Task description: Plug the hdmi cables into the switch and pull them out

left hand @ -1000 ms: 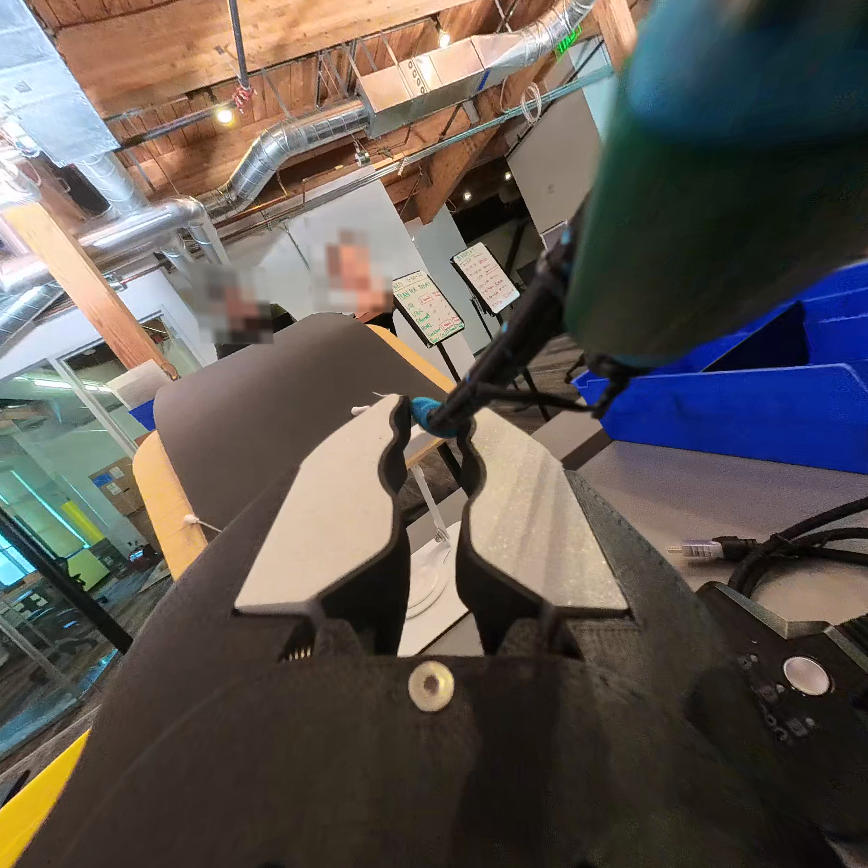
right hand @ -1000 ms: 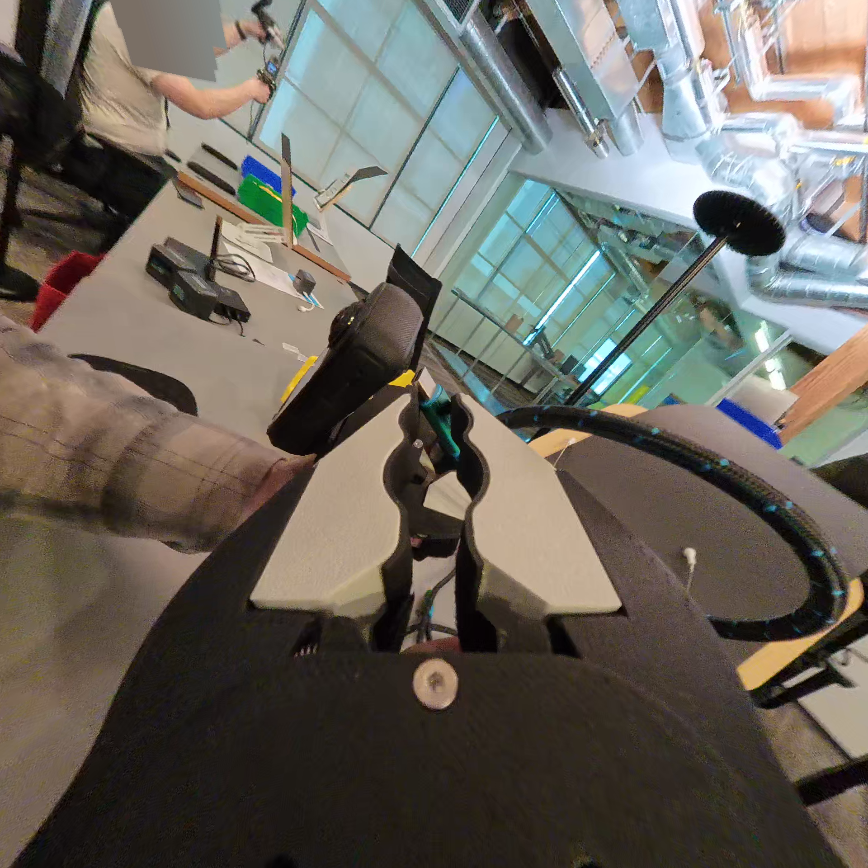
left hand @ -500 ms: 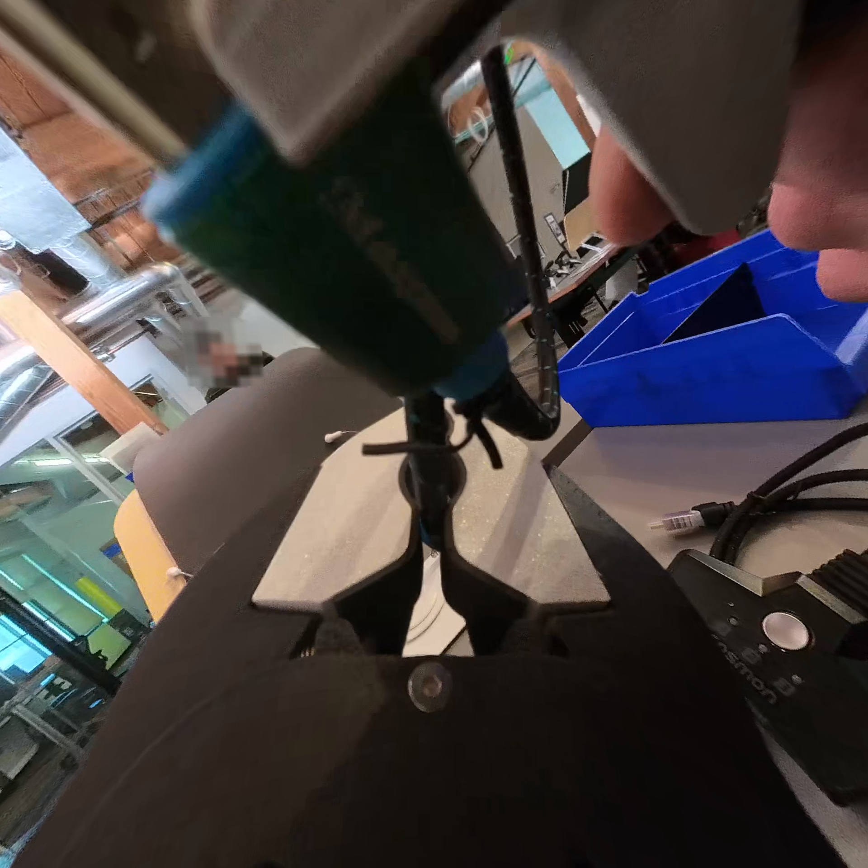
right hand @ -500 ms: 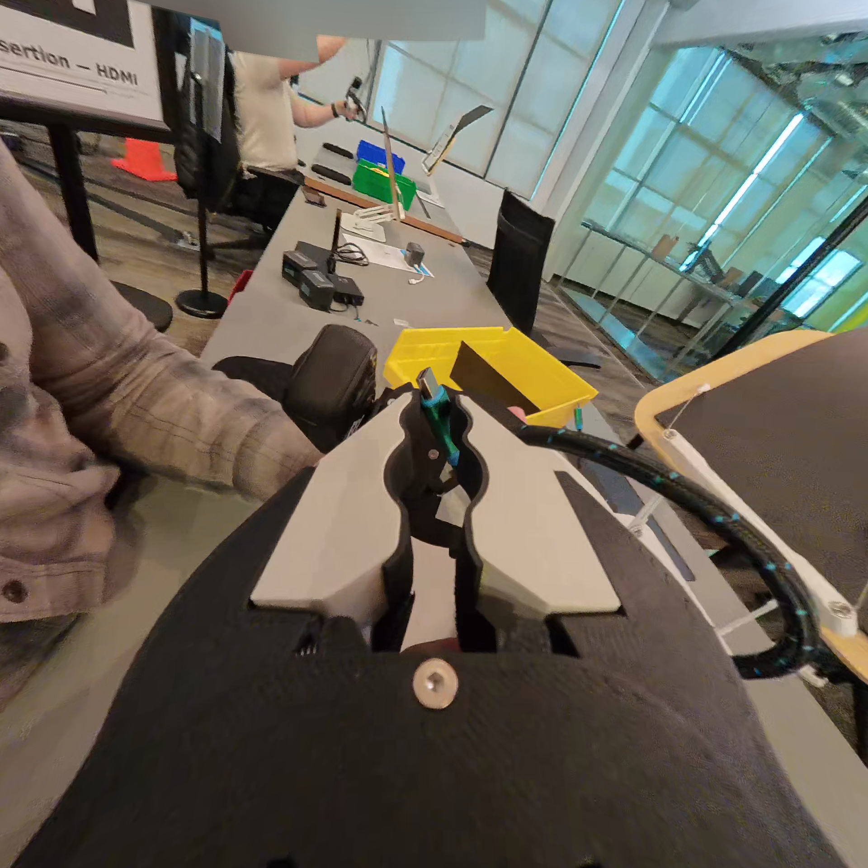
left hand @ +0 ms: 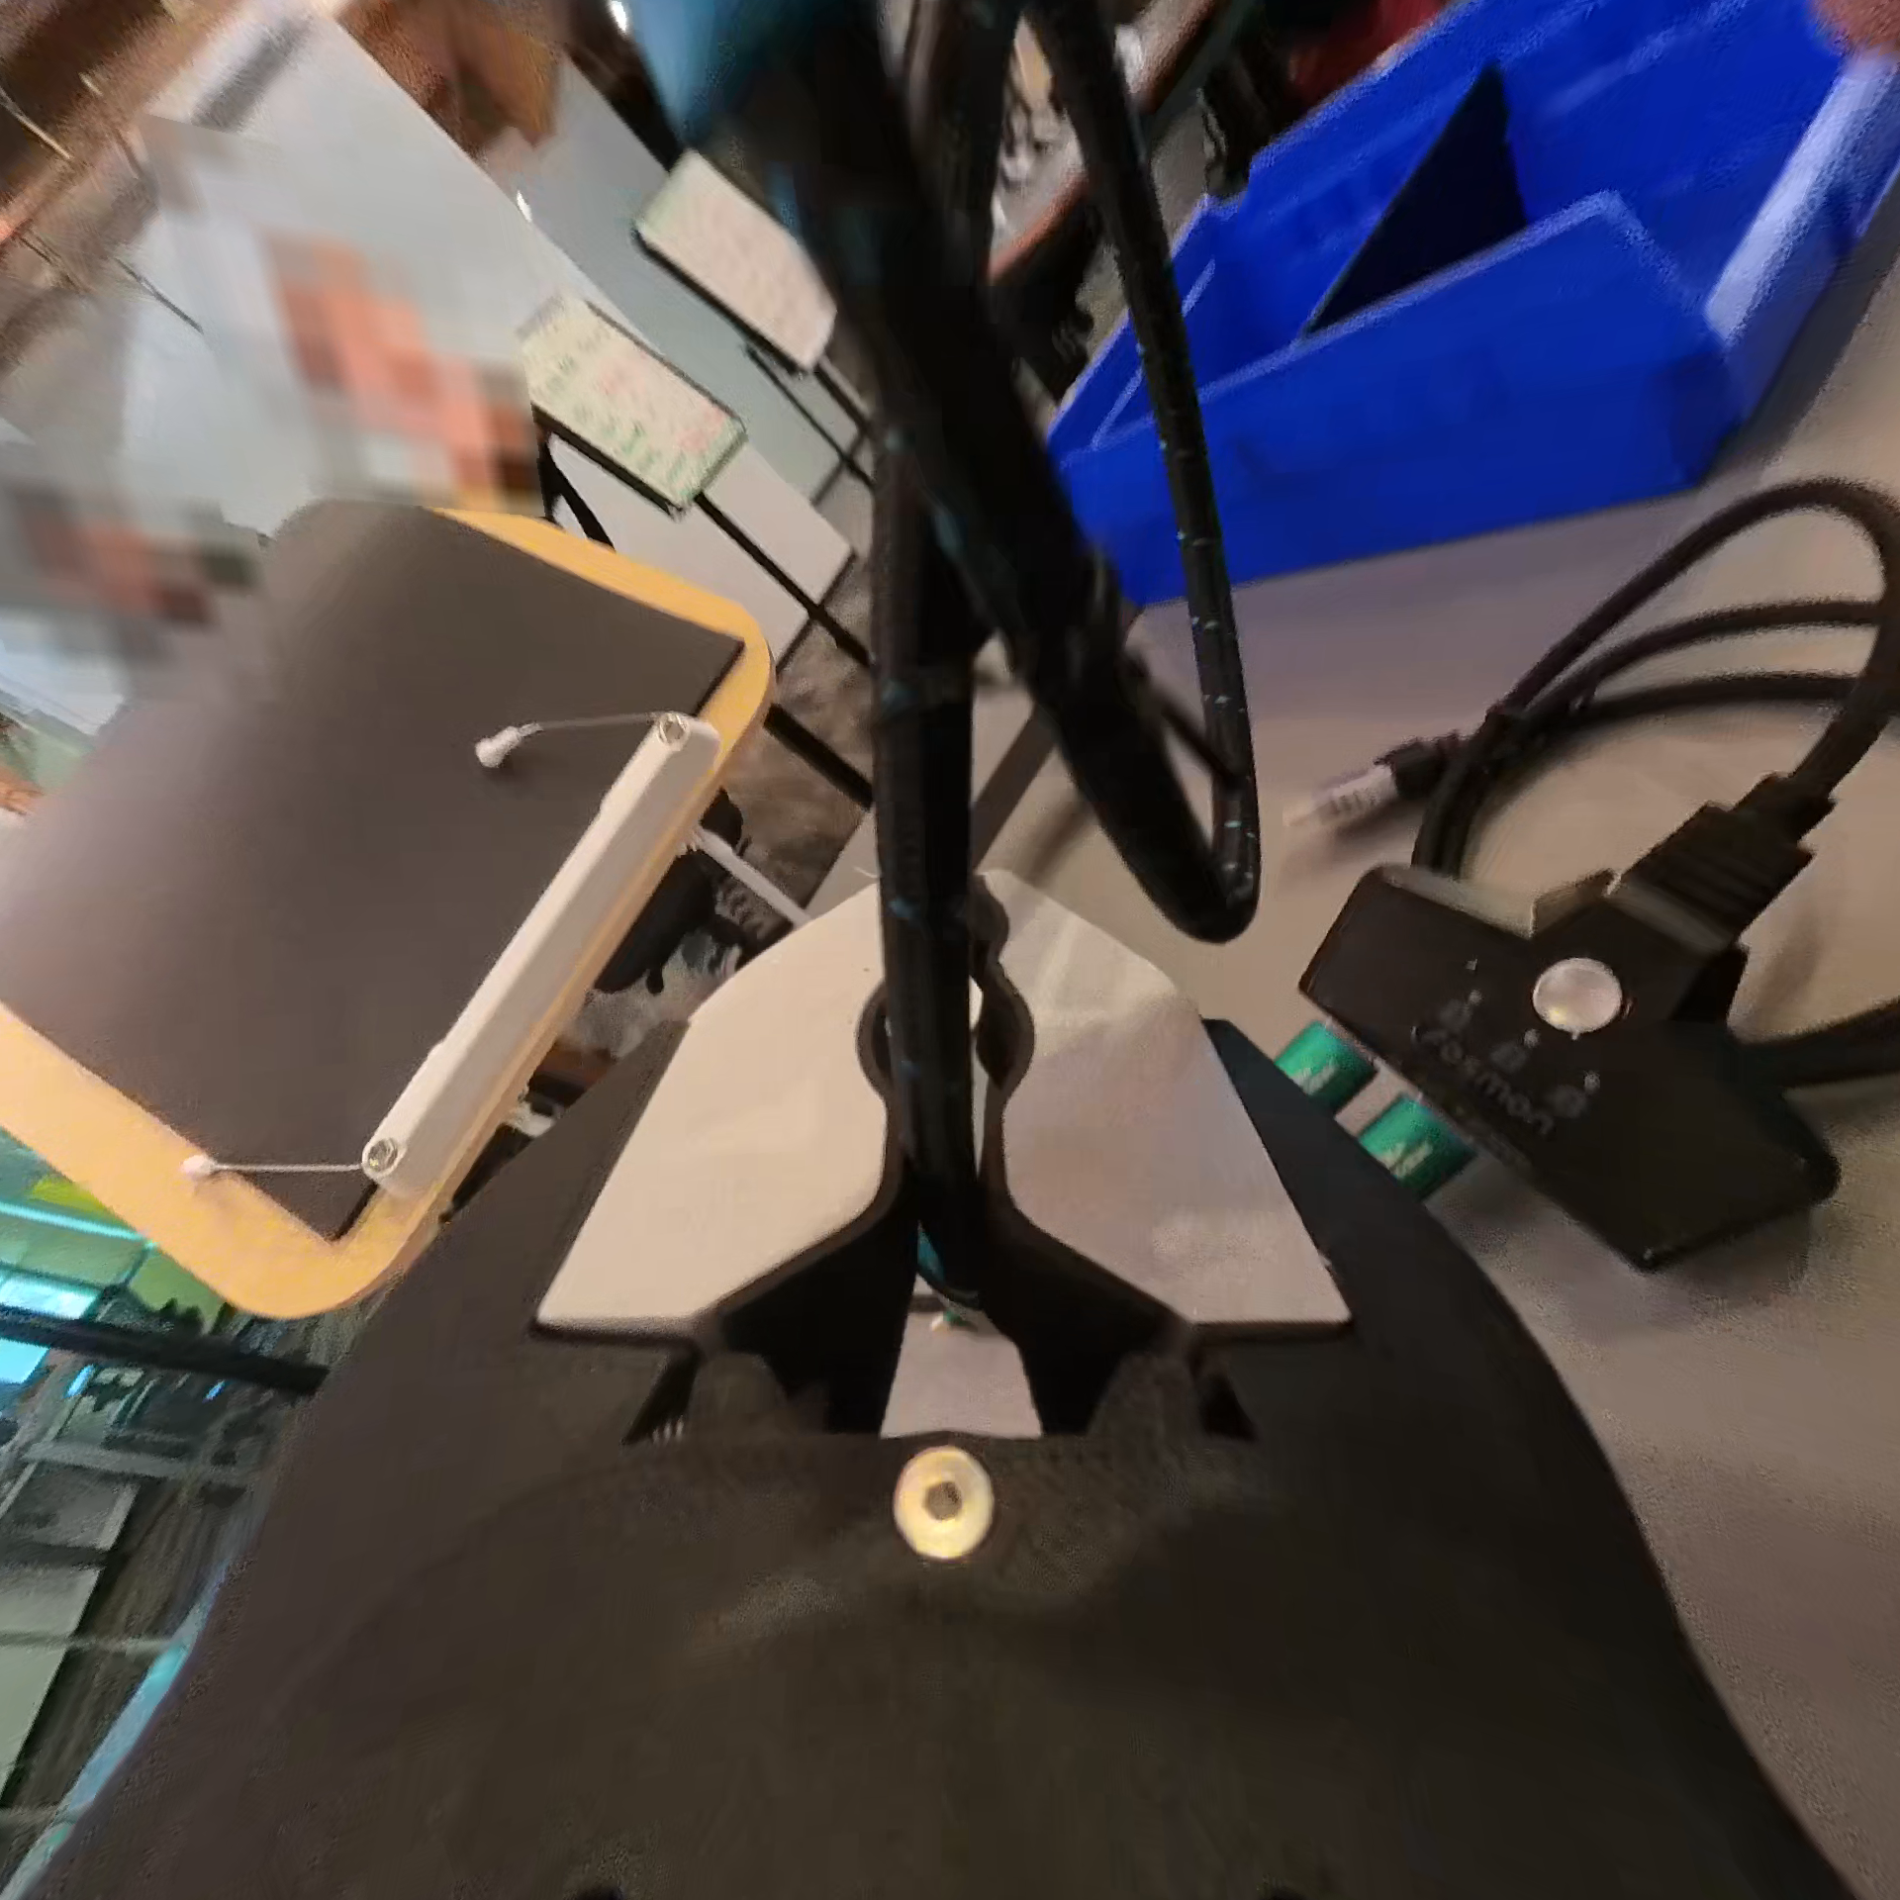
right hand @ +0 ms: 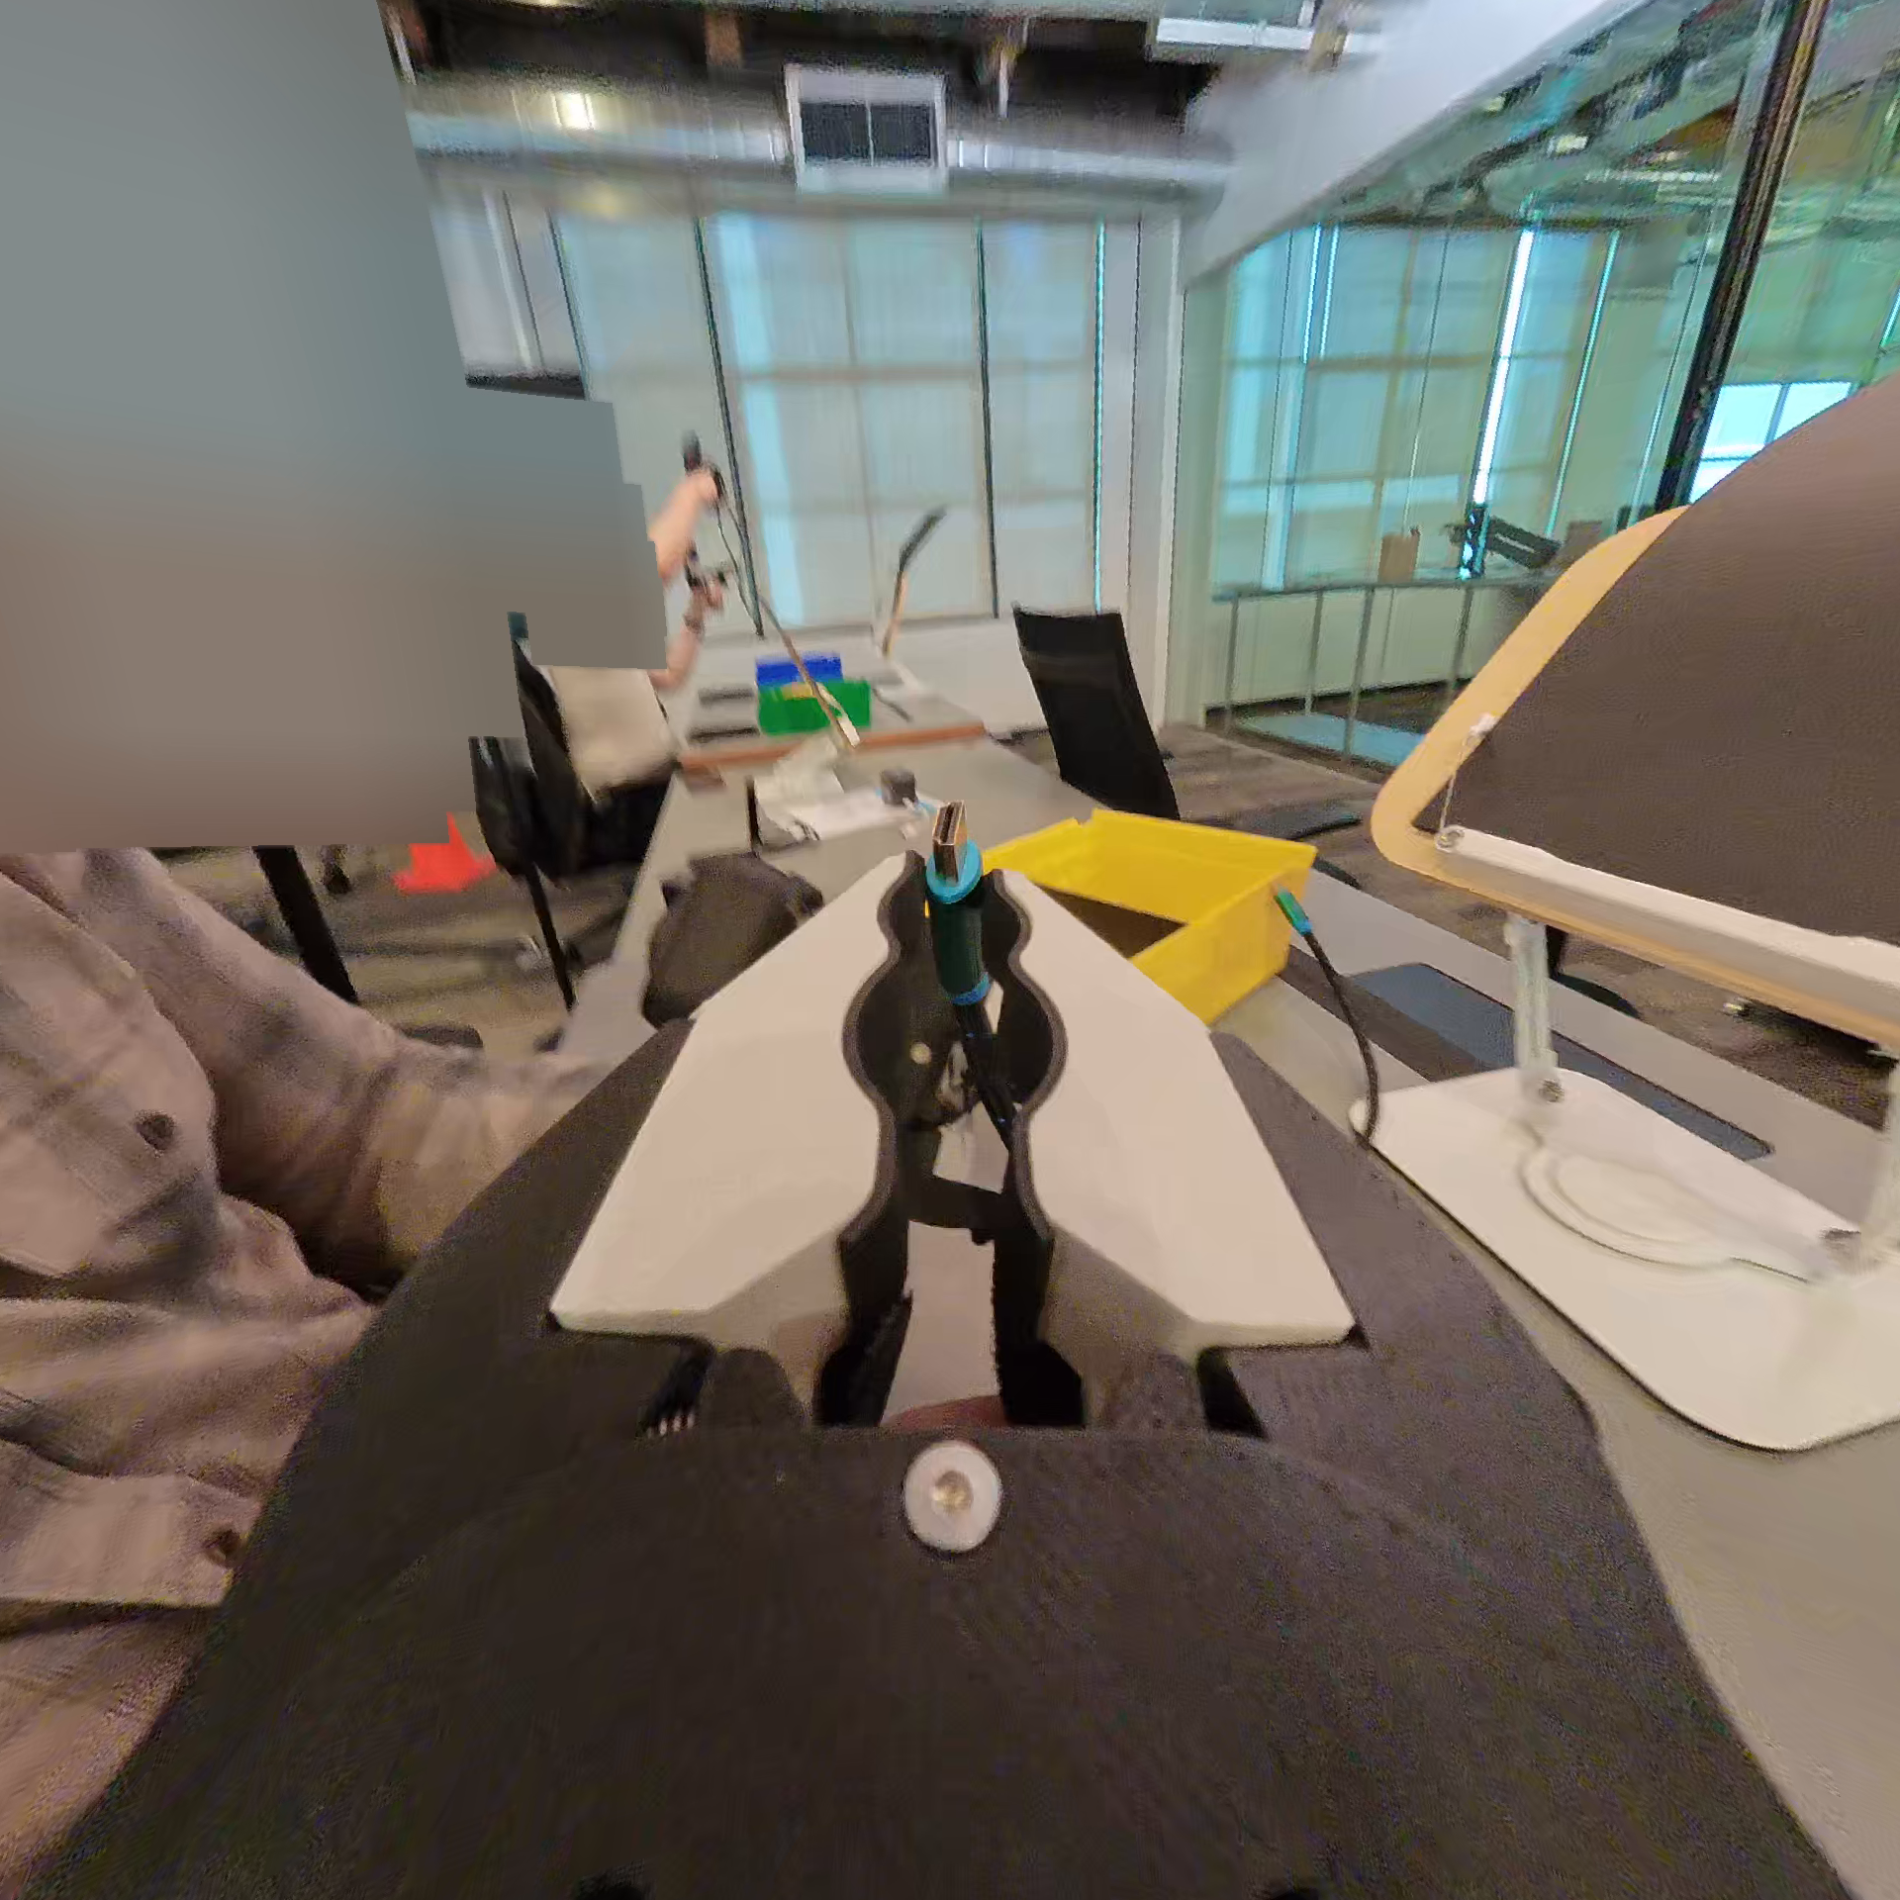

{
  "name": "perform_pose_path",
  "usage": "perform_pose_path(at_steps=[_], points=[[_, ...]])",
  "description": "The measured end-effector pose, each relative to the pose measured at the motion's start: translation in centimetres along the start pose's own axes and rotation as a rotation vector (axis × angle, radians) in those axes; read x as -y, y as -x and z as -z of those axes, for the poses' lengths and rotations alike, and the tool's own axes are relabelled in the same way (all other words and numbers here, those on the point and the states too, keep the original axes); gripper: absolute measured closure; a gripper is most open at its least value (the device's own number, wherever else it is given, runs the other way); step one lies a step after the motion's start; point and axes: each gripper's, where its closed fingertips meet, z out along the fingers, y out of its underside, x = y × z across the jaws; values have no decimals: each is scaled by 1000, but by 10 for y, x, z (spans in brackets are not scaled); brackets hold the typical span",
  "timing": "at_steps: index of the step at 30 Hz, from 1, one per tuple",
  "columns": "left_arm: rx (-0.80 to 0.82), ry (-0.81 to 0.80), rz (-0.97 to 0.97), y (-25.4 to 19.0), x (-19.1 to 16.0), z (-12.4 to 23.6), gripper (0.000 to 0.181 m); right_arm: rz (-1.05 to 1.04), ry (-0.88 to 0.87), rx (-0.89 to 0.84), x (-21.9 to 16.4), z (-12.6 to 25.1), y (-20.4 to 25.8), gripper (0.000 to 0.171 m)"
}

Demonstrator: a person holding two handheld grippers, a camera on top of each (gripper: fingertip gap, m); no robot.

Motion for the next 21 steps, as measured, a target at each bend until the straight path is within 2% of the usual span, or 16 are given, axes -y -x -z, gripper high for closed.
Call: perform_pose_path(at_steps=[4, 10, 14, 17, 21], points=[[-12, 86, -42, 4, -18, -2, 174, -108, -147, -13, 14, 18, -6, 163], [13, 160, -61, 22, -41, 0, 174, -122, -370, -117, 47, 63, -14, 164], [45, 177, -48, 34, -53, 2, 175, -95, -454, -182, 64, 93, -10, 164], [98, 183, -17, 49, -62, 2, 175, -22, -445, -194, 72, 110, 13, 165], [124, 144, -27, 51, -57, 0, 175, 76, -304, -160, 44, 94, 38, 164]])
